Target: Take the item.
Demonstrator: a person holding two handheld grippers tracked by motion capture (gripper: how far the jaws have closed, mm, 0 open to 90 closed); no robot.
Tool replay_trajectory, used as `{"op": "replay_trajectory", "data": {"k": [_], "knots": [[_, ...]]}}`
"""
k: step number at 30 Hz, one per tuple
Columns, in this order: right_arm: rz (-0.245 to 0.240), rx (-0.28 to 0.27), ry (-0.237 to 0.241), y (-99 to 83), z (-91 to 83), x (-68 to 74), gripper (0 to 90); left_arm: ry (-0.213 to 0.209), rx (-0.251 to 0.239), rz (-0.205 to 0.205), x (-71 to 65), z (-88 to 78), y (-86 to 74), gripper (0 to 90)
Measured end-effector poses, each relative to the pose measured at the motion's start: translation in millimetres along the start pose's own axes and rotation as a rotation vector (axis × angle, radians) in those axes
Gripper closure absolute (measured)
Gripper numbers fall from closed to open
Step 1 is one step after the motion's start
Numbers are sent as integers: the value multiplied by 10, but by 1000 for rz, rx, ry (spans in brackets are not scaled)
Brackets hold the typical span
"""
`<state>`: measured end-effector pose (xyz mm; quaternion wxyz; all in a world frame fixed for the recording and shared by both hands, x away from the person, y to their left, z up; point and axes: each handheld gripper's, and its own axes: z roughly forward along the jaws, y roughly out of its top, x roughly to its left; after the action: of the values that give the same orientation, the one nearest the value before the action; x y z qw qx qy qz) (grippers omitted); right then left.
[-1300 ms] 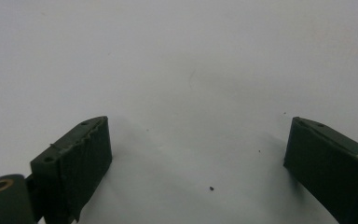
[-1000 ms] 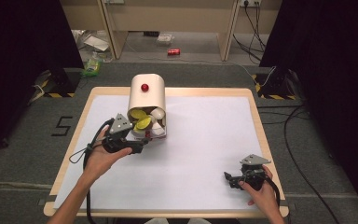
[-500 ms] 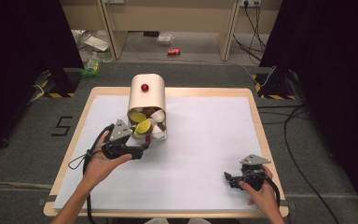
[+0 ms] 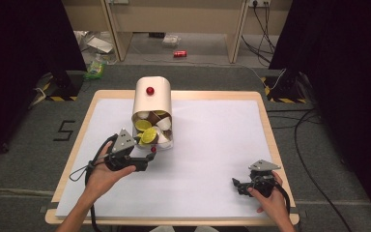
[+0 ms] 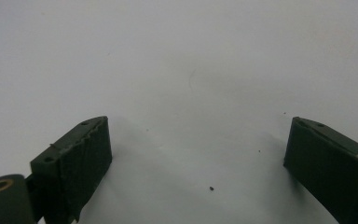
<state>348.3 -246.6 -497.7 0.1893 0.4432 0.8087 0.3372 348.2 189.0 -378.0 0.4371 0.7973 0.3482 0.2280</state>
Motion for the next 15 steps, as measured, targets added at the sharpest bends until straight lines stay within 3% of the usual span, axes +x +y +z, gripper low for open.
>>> {"op": "replay_trajectory", "data": {"k": [15], "knots": [[0,1,-1,0,-1,0,77,-19,12,-11,-10,-12,-9,261]]}}
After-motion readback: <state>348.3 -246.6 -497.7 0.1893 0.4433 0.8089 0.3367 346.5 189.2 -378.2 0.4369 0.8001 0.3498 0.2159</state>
